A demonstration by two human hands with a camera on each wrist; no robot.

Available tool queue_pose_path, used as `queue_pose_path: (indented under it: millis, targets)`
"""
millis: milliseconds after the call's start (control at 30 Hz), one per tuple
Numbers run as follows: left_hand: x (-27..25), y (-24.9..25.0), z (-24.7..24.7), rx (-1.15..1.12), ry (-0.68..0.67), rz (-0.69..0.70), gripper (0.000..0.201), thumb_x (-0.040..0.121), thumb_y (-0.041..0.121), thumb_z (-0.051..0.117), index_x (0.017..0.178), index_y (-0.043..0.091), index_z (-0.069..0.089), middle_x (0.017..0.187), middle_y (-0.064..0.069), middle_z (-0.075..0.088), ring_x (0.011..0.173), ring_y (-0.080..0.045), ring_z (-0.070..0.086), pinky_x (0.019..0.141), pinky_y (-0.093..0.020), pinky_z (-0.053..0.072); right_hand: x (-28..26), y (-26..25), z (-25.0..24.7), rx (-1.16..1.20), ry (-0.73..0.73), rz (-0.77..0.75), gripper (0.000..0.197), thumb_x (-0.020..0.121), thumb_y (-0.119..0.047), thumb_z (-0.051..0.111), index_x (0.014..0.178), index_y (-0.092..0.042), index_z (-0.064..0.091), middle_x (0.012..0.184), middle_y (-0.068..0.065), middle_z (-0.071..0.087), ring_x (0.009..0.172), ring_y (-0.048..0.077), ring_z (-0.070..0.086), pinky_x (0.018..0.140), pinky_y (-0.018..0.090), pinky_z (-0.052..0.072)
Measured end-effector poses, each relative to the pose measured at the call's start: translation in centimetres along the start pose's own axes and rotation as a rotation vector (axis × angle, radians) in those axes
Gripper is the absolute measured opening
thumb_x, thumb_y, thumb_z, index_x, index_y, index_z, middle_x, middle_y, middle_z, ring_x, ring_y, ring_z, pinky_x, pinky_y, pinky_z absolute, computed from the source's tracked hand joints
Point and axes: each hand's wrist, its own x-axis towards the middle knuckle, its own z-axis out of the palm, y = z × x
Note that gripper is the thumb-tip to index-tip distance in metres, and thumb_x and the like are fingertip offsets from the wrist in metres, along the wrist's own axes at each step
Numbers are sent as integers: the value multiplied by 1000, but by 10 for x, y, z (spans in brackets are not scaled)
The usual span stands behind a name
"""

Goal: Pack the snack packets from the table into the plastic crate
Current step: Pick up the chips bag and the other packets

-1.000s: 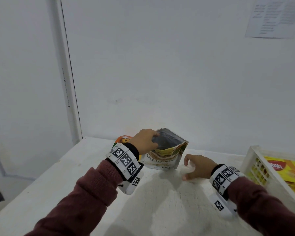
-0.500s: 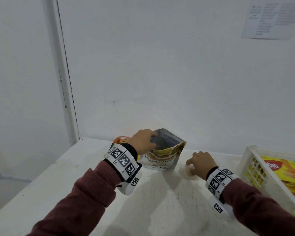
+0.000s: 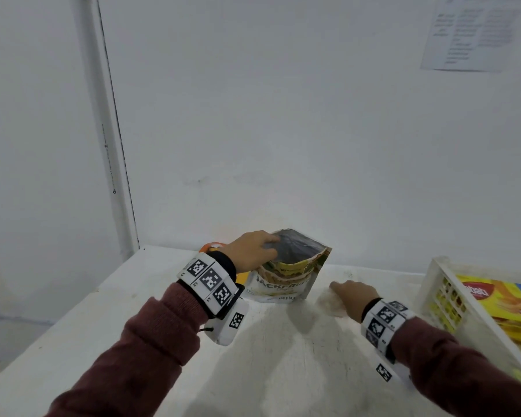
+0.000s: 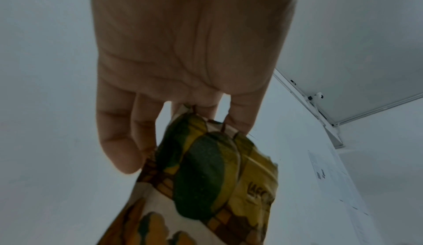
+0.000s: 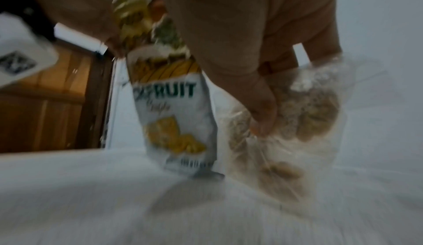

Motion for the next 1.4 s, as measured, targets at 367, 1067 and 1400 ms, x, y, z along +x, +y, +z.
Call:
queue_pose_path:
  millis: [367,1067,1400]
  targets:
    - [3,3,1,-10,19,38,50,95,23,47,143,16,35,149,-4,34,135,-18,33,106,-26,29,-41,43,-130,471,792,66,24,85,-1,55,108,-6,51,92,15,60,78,28,54,65,30,36]
    - [5,15,12,-323,71,109,53,79,18,67,130,12,54,132,-7,56,119,-20,55,91,-26,46,-40,-26,-99,112,445,-468,28,94,-19,40,109,-14,62,112,6,60,99,24,56,76,32,45]
    - [4,19,11,-453,64,64,45,89,6,50,134,8,49,129,-10,56,91,-18,62,68,-22,52,-43,-19,-92,357,395,-621,56,83,-60,42,105,-13,63,109,2,62,101,17,55,86,31,44]
